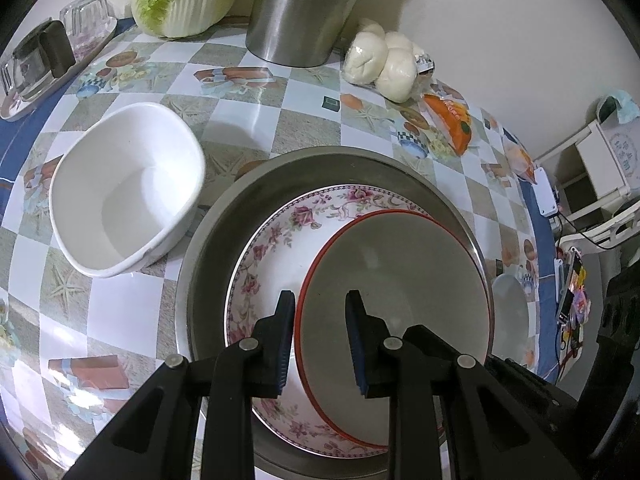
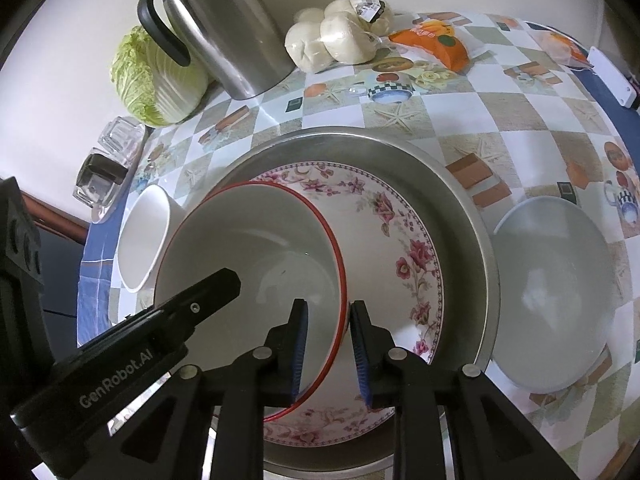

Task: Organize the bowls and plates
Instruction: 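Lower the red-rimmed bowl onto the floral plate with both tools, then open both tools and release the red-rimmed bowl rim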

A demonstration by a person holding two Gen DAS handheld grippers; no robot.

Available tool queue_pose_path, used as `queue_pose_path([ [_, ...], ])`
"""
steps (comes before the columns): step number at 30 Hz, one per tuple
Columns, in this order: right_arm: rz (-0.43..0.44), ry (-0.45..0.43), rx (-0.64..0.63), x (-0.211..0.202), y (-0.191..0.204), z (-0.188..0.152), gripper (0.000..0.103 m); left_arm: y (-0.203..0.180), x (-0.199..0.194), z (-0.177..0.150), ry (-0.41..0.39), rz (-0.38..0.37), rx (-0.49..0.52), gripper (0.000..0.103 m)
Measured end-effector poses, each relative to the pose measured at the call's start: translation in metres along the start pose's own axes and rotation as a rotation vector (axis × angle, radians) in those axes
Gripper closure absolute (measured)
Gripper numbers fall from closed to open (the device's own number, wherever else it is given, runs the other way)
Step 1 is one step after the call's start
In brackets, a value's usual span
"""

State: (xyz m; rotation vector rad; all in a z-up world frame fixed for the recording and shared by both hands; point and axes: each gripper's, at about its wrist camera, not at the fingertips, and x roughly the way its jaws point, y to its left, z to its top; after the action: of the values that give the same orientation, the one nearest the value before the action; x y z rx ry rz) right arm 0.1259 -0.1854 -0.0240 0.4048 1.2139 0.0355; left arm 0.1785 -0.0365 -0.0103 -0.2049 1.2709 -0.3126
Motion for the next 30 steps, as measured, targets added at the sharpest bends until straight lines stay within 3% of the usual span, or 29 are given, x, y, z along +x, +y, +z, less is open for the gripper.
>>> queue_pose_path([
  [14,0.034,0.022,0.018,0.0,-0.007,0.001,0.078,0.005,0.0,-0.002,0.009,-0.031,-0.019,0.074],
  [22,0.009,-0.001,0.002,-0.015,-0.006,0.003,0.078,0.003,-0.013,-0.001,-0.016,-0.041,-0.021,0.07],
  [24,-0.004,-0.015,0.001,-0.021,-0.006,0.003,0.072,0.003,-0.018,-0.001,-0.027,-0.046,-0.023,0.063],
  [26,-0.01,-0.03,-0.003,-0.026,-0.006,0.004,0.062,0.003,-0.024,0.0,-0.04,-0.052,-0.023,0.05],
  [30,-0.026,-0.035,-0.006,-0.031,-0.008,0.005,0.049,0.003,-0.031,0.001,-0.058,-0.051,-0.024,0.042],
])
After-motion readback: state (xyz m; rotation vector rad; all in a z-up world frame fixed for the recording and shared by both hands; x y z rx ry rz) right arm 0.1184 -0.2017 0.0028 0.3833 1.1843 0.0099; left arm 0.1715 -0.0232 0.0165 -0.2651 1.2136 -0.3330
